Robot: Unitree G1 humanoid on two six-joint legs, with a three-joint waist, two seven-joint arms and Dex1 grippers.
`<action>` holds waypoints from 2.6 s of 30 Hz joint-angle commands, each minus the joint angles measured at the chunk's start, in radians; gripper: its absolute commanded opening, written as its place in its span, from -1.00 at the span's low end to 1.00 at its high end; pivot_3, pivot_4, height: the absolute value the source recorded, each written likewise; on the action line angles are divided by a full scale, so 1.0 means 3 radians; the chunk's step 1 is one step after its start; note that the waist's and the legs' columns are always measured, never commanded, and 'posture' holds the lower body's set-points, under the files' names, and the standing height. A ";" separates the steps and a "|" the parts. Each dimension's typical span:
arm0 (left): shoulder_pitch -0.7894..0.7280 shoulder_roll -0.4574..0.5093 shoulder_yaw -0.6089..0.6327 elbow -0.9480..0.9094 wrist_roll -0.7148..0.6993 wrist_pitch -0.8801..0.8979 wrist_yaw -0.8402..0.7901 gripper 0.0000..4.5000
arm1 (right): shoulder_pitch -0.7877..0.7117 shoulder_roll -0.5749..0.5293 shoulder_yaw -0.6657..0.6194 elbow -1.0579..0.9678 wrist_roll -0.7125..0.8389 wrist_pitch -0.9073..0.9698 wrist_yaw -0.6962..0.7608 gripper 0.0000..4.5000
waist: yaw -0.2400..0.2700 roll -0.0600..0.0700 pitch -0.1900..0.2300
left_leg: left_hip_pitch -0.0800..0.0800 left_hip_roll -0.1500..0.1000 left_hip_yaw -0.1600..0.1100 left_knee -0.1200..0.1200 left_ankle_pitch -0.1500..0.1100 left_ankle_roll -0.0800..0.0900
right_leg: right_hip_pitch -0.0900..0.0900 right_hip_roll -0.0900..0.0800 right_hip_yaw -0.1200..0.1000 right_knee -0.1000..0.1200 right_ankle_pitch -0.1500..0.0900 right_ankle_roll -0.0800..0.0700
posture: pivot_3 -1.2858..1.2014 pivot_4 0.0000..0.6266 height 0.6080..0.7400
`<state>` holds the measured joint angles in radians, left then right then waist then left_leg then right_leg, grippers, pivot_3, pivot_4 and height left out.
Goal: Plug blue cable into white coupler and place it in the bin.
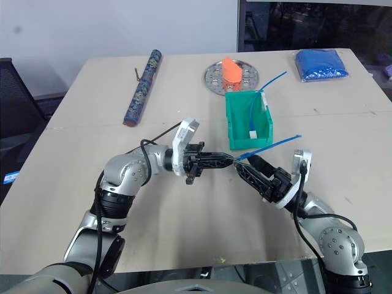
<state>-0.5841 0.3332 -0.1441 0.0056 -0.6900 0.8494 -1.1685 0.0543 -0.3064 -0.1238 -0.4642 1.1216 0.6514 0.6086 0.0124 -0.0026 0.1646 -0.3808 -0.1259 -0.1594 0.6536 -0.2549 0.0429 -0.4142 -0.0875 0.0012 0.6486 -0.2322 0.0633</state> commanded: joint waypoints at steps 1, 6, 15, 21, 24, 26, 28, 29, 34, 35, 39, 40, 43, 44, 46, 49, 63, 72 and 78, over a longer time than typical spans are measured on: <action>-0.0046 -0.0002 0.0062 -0.0128 -0.0109 0.0035 0.0009 -1.00 | -0.0047 0.0043 -0.0002 -0.0155 0.0116 -0.0023 -0.0049 0.28 | 0.0000 0.0000 0.0000 | 0.0000 0.0000 0.0000 0.0000 0.0000 0.0000 | 0.0000 0.0000 0.0000 0.0000 0.0000 0.0000 | 0.03 -0.52 1.00; -0.0039 0.0017 0.0074 -0.0106 -0.0117 0.0036 0.0028 -1.00 | -0.0064 0.0031 -0.0017 -0.0136 0.0134 -0.0039 -0.0026 -0.85 | 0.0000 0.0000 0.0000 | 0.0000 0.0000 0.0001 0.0000 0.0000 0.0000 | 0.0000 0.0000 0.0001 0.0000 0.0000 0.0000 | 0.03 -0.52 1.00; 0.0092 0.0083 0.0134 -0.0367 -0.0173 0.0044 0.0163 0.01 | -0.0165 0.0072 -0.0028 -0.0075 0.0149 -0.0071 -0.0049 -1.00 | -0.0007 0.0000 0.0000 | 0.0001 0.0000 0.0004 -0.0001 0.0000 0.0000 | -0.0002 0.0001 0.0005 0.0001 0.0000 0.0000 | 0.03 -0.52 1.00; 0.0629 0.0379 0.0380 -0.1471 -0.0176 -0.0102 0.0624 0.95 | -0.0221 0.0030 -0.0080 0.0008 -0.0002 -0.0156 -0.0012 -1.00 | -0.0025 0.0001 0.0000 | -0.0001 0.0001 0.0012 -0.0006 0.0000 0.0000 | -0.0011 0.0000 0.0015 0.0003 0.0000 0.0000 | 0.03 -0.52 1.00; 0.0883 0.0303 0.0642 -0.1975 0.0025 -0.0406 0.1160 0.95 | -0.0231 -0.0021 -0.0104 0.0065 -0.0102 -0.0212 0.0064 -1.00 | -0.0005 0.0001 0.0000 | 0.0000 0.0001 0.0015 -0.0006 0.0000 0.0000 | -0.0011 0.0000 0.0018 0.0003 0.0000 -0.0001 | 0.03 -0.52 1.00; 0.1023 0.0176 0.0819 -0.2262 0.0557 -0.0783 0.1798 0.95 | -0.0239 -0.0060 -0.0097 0.0116 -0.0176 -0.0252 0.0137 -1.00 | 0.0005 0.0001 0.0000 | 0.0001 0.0001 0.0019 -0.0006 -0.0001 0.0000 | -0.0011 0.0000 0.0021 0.0003 0.0000 -0.0001 | 0.03 -0.52 1.00; 0.1186 0.0095 0.0994 -0.2490 0.0906 -0.0905 0.2303 0.95 | -0.0242 -0.0087 -0.0074 0.0165 -0.0251 -0.0280 0.0214 -1.00 | 0.0011 0.0000 -0.0001 | 0.0002 0.0001 0.0028 -0.0006 0.0000 0.0000 | -0.0010 0.0001 0.0027 0.0002 0.0000 -0.0001 | 0.03 -0.52 1.00; 0.1312 0.0086 0.1054 -0.2589 0.1044 -0.0960 0.2451 0.95 | -0.0243 -0.0091 -0.0074 0.0189 -0.0263 -0.0283 0.0240 -1.00 | 0.0007 0.0000 -0.0001 | 0.0002 0.0001 0.0031 -0.0006 0.0000 0.0000 | -0.0011 0.0001 0.0029 0.0001 0.0001 -0.0002 | 0.03 -0.52 1.00; 0.2624 -0.0068 0.1333 -0.2841 0.1681 -0.1418 0.2879 0.95 | -0.0354 -0.0161 0.0012 0.0345 -0.0384 -0.0247 0.0389 -1.00 | -0.0011 -0.0001 -0.0004 | 0.0009 0.0008 0.0053 -0.0011 -0.0004 0.0006 | -0.0012 0.0007 0.0049 0.0000 0.0002 -0.0002 | 0.03 -0.52 1.00; 0.2858 -0.0118 0.1287 -0.2792 0.1754 -0.1477 0.2924 0.95 | -0.0377 -0.0175 0.0032 0.0369 -0.0412 -0.0235 0.0401 -1.00 | 0.0006 -0.0001 -0.0004 | 0.0009 0.0009 0.0054 -0.0011 -0.0005 0.0007 | -0.0012 0.0008 0.0049 -0.0003 0.0002 -0.0003 | 0.03 -0.52 1.00; 0.3270 -0.0310 0.1179 -0.2692 0.1889 -0.1705 0.3050 0.95 | -0.0411 -0.0168 0.0037 0.0405 -0.0409 -0.0205 0.0425 -1.00 | 0.0097 -0.0009 -0.0004 | 0.0004 0.0009 0.0050 -0.0008 -0.0015 0.0022 | -0.0010 0.0006 0.0041 -0.0007 0.0002 -0.0003 | 0.03 -0.52 1.00; 0.3340 -0.0375 0.1180 -0.2642 0.1886 -0.1752 0.3082 0.95 | -0.0406 -0.0162 0.0038 0.0399 -0.0403 -0.0195 0.0417 -1.00 | 0.0103 -0.0009 -0.0005 | 0.0002 0.0009 0.0048 -0.0005 -0.0018 0.0017 | -0.0009 0.0006 0.0038 -0.0008 0.0003 -0.0005 | 0.03 -0.52 1.00; 0.3416 -0.0427 0.1172 -0.2467 0.1910 -0.1872 0.3091 0.95 | -0.0381 -0.0159 0.0040 0.0374 -0.0390 -0.0179 0.0399 -1.00 | 0.0093 -0.0009 -0.0005 | 0.0003 0.0009 0.0054 -0.0003 -0.0019 0.0015 | -0.0006 0.0004 0.0040 -0.0011 0.0006 -0.0001 | 0.03 -0.52 1.00; 0.3400 -0.0409 0.1162 -0.2371 0.1912 -0.1922 0.3062 0.95 | -0.0365 -0.0158 0.0042 0.0358 -0.0389 -0.0175 0.0393 -1.00 | 0.0092 -0.0009 -0.0005 | 0.0003 0.0009 0.0054 -0.0003 -0.0019 0.0015 | -0.0006 0.0004 0.0041 -0.0011 0.0007 -0.0001 | 0.03 -0.52 1.00; 0.3352 -0.0350 0.1120 -0.2191 0.1922 -0.2019 0.2988 0.95 | -0.0340 -0.0154 0.0043 0.0335 -0.0392 -0.0168 0.0386 -1.00 | 0.0088 -0.0009 -0.0005 | 0.0004 0.0011 0.0054 -0.0003 -0.0018 0.0016 | -0.0007 0.0006 0.0039 -0.0011 0.0007 -0.0001 | 0.03 -0.52 1.00; 0.3240 -0.0285 0.1070 -0.1952 0.1948 -0.2137 0.2932 0.95 | -0.0331 -0.0151 0.0043 0.0328 -0.0416 -0.0170 0.0371 -1.00 | 0.0087 -0.0009 -0.0006 | 0.0003 0.0013 0.0053 -0.0004 -0.0017 0.0020 | -0.0009 0.0008 0.0037 -0.0011 0.0007 -0.0001 | 0.03 -0.52 1.00; 0.2948 -0.0455 0.0959 -0.1378 0.1970 -0.2294 0.3079 -0.31 | -0.0243 -0.0125 -0.0026 0.0247 -0.0454 -0.0238 0.0283 -1.00 | 0.0082 -0.0009 -0.0006 | 0.0003 0.0013 0.0053 -0.0007 -0.0018 0.0019 | -0.0010 0.0008 0.0038 -0.0012 0.0008 -0.0002 | 0.03 -0.52 1.00; 0.2377 -0.0305 0.0721 -0.1216 0.1651 -0.2323 0.2558 -0.74 | -0.0455 -0.0403 -0.0005 0.0232 -0.0672 -0.0277 0.0471 -1.00 | 0.0098 -0.0008 -0.0006 | 0.0001 0.0013 0.0053 -0.0004 -0.0017 0.0018 | -0.0010 0.0008 0.0034 -0.0012 0.0008 -0.0002 | 0.03 -0.52 1.00; 0.1276 0.0223 0.0111 -0.0468 0.1312 -0.2364 0.0964 -0.74 | -0.0953 -0.0778 0.0340 0.0271 -0.1196 -0.0481 0.0904 -1.00 | 0.0045 -0.0008 -0.0007 | 0.0002 0.0013 0.0057 0.0001 -0.0010 0.0018 | -0.0009 0.0013 0.0023 -0.0011 0.0015 -0.0001 | 0.03 -0.52 1.00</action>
<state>-0.1697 0.3853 -0.0778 -0.1753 -0.2695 0.1603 -0.7636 -0.2053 -0.5276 -0.0395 -0.3547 0.7985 0.5434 0.8366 0.0258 -0.0051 0.1626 -0.3802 -0.1216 -0.1424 0.6536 -0.2571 0.0469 -0.4171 -0.0831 0.0080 0.6454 -0.2275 0.0626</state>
